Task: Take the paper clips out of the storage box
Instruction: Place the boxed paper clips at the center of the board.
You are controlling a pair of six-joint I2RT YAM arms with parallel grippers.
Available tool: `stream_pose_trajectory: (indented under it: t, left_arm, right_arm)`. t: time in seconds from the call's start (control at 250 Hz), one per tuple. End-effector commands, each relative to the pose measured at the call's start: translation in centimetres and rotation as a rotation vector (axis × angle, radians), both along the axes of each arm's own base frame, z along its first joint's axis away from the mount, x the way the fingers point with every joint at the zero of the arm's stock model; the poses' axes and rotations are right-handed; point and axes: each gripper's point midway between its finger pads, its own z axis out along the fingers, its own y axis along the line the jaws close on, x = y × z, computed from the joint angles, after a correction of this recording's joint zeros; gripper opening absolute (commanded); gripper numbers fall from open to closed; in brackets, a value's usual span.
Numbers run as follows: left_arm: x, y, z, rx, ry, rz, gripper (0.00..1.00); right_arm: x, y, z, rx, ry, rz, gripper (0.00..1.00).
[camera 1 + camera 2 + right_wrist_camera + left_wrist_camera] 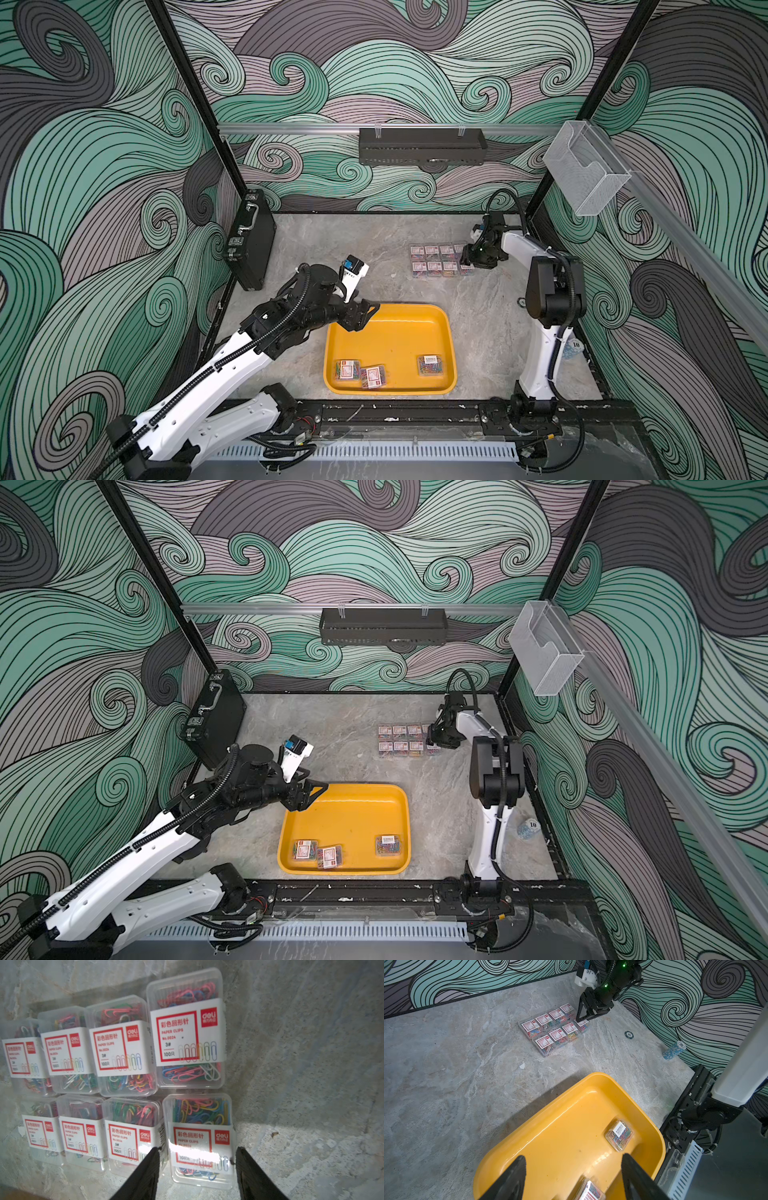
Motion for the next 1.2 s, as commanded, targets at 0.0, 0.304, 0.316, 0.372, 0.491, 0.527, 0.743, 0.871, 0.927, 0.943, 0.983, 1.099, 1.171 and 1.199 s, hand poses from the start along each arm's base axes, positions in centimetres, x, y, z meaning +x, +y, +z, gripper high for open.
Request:
stream_pose_trajectory:
  t: [0.0,0.304,0.316,0.372,0.491,0.527,0.743,0.871,0.927,0.943,0.983,1.099,1.171,1.199]
  left_arm:
    - [-0.5,0.0,1.4,-0.017,-0.025,-0.018,0.71]
    - [-0.5,0.0,1.5,-0.019,-0.024,-0.017,0.71]
    - [-0.5,0.0,1.4,-0.019,-0.023,-0.017,0.71]
    - [-0.5,0.0,1.5,-0.020,-0.023,-0.018,0.71]
    - [-0.5,0.1,1.4,-0.018,-0.024,-0.016,0.71]
    - [-0.5,0.1,1.4,-0.018,-0.023,-0.016,0.71]
    - [-0.4,0.0,1.5,-0.016,-0.023,-0.019,0.71]
    - [-0.4,-0.1,1.5,-0.013,-0.023,-0.022,0.71]
    - [-0.4,-0.1,1.5,-0.013,-0.023,-0.021,0.71]
    - [-0.4,-0.1,1.5,-0.012,-0.023,-0.021,0.71]
    - [-0.4,-0.1,1.5,-0.013,-0.023,-0.022,0.71]
    - [-0.4,-0.2,1.2,-0.008,-0.010,-0.023,0.71]
    - [-0.5,-0.2,0.9,-0.004,0.003,-0.021,0.71]
    - [-0.5,-0.2,0.7,-0.002,0.008,-0.021,0.71]
  right_arm:
    - [0.0,0.1,-0.5,0.020,0.018,-0.001,0.59]
    - [0.2,0.6,-0.8,0.049,0.021,0.013,0.59]
    - [0.3,0.2,-0.8,0.050,0.021,0.004,0.59]
    - [0.3,0.7,-0.8,0.054,0.020,0.015,0.59]
    - [0.3,0.8,-0.8,0.060,0.020,0.018,0.59]
    - [0.3,0.8,-0.8,0.060,0.020,0.018,0.59]
    - [0.3,0.7,-0.4,0.057,0.011,0.019,0.59]
    - [0.3,0.7,0.5,0.052,-0.016,0.021,0.59]
    - [0.2,0.6,1.0,0.049,-0.023,0.018,0.59]
    - [0.2,0.5,1.2,0.046,-0.027,0.018,0.59]
    - [0.1,0.4,1.4,0.036,-0.033,0.015,0.59]
    - [-0.2,-0.1,2.6,0.008,-0.054,0.006,0.59]
    - [-0.6,-0.4,3.4,-0.007,-0.064,0.007,0.60]
    - [-0.7,-0.5,3.7,-0.012,-0.068,0.006,0.60]
